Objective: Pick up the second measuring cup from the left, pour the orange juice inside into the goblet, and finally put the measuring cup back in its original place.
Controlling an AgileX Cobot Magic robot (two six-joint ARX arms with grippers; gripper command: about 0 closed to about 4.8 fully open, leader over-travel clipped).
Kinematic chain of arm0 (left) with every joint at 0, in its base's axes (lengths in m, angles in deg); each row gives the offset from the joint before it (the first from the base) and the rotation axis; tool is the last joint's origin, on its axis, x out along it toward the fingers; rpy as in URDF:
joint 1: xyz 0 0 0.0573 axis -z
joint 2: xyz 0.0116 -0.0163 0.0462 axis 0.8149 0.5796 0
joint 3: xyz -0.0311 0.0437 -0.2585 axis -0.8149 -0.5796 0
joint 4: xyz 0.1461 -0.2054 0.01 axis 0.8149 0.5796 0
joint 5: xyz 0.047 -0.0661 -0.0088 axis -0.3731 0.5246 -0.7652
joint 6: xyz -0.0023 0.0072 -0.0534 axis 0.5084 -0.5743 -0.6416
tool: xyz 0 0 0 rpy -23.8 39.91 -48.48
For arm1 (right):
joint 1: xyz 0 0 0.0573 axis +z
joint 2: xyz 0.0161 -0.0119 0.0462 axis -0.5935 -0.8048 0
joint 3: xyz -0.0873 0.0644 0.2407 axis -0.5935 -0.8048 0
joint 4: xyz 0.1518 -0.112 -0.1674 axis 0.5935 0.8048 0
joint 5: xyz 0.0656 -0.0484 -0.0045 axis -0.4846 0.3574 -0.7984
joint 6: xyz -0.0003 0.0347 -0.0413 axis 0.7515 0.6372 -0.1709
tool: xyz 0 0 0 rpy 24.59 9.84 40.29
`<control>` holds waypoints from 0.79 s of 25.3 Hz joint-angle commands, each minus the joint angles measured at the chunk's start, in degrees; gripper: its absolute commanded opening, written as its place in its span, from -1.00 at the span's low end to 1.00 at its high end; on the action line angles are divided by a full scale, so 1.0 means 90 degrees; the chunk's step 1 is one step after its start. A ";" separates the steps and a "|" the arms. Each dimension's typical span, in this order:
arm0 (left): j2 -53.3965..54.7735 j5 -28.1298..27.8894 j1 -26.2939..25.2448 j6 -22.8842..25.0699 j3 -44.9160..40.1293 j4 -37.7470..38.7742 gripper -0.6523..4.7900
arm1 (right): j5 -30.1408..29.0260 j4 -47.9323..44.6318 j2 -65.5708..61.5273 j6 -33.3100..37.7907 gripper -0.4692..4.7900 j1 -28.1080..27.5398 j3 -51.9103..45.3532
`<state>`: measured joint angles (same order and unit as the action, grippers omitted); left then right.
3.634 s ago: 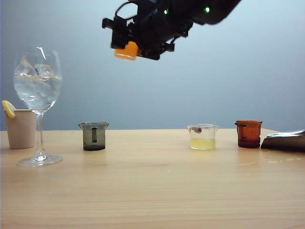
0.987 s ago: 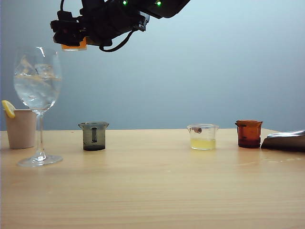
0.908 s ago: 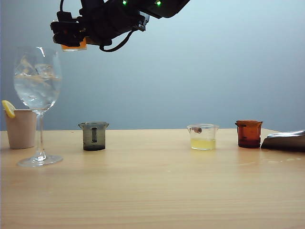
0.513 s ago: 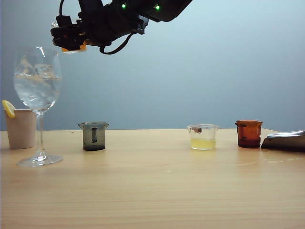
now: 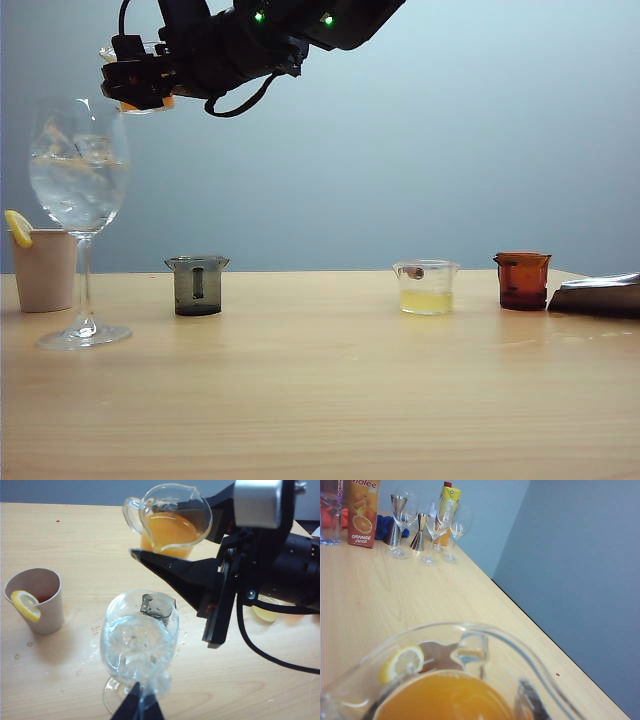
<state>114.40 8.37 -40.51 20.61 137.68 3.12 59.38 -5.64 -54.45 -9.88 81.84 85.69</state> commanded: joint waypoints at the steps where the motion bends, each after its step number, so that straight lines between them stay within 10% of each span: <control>1: -0.0010 0.0024 0.0002 0.0029 0.0049 -0.0095 -0.78 | -0.0022 -0.0211 0.0053 -0.0056 -0.83 0.0010 0.0068; 20: -0.0010 0.0049 0.0002 0.0027 0.0049 -0.0049 -0.78 | -0.0131 -0.0172 0.0053 -0.1382 -0.83 0.0138 0.0066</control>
<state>114.40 8.57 -40.51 20.61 137.68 3.21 58.42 -5.71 -54.45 -21.97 82.95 85.72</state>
